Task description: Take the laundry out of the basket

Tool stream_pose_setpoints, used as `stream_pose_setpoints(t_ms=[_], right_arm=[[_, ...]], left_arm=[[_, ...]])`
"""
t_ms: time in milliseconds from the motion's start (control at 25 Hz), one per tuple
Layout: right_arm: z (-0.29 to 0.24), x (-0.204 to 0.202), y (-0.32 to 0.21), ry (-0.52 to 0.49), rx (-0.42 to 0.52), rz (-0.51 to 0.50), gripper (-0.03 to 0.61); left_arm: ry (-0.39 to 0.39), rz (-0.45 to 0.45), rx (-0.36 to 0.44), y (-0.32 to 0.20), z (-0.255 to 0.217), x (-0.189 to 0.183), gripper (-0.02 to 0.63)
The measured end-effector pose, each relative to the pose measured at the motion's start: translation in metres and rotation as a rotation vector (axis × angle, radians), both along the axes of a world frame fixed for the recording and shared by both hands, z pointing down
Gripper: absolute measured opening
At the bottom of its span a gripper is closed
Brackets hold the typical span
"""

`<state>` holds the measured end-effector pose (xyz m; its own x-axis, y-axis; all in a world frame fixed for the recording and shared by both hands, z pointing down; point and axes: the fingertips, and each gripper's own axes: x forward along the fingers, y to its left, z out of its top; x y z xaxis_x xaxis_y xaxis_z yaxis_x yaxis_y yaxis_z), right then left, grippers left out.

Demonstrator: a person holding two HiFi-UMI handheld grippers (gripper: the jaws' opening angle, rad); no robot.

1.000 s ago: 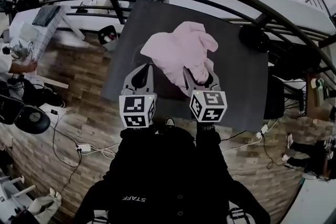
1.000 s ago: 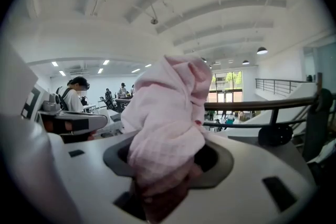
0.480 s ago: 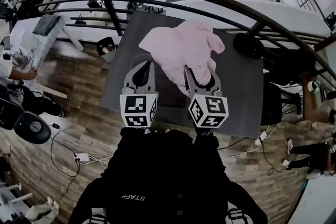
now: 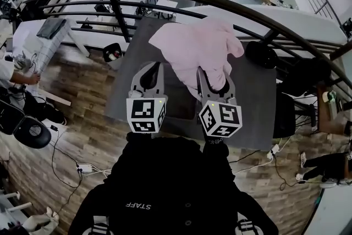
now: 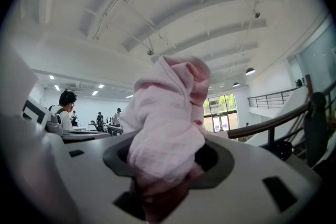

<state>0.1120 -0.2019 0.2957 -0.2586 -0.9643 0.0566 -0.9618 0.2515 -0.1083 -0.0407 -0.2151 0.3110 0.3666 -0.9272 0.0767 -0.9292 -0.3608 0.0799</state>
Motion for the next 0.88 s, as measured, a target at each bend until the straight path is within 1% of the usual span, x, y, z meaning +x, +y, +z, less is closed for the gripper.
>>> stream_pose_setpoints(t_ms=[120,320,520,880], right_arm=[[-0.004,0.003,-0.002,0.003,0.015,0.01,0.239],[-0.009,0.001,-0.005,0.006,0.036,0.018,0.241],[-0.009,0.003,-0.004,0.009,0.041,0.024,0.241],[-0.008,0.008,-0.005,0.008,0.047,0.052,0.241]], left_arm=[[0.007,-0.018,0.011,-0.003,-0.003,-0.003,0.002],[0.014,-0.016,0.033,-0.007,-0.008,-0.005,0.002],[0.011,0.0,0.027,-0.008,-0.005,0.001,0.002],[0.009,0.007,0.013,-0.011,0.001,0.001,0.002]])
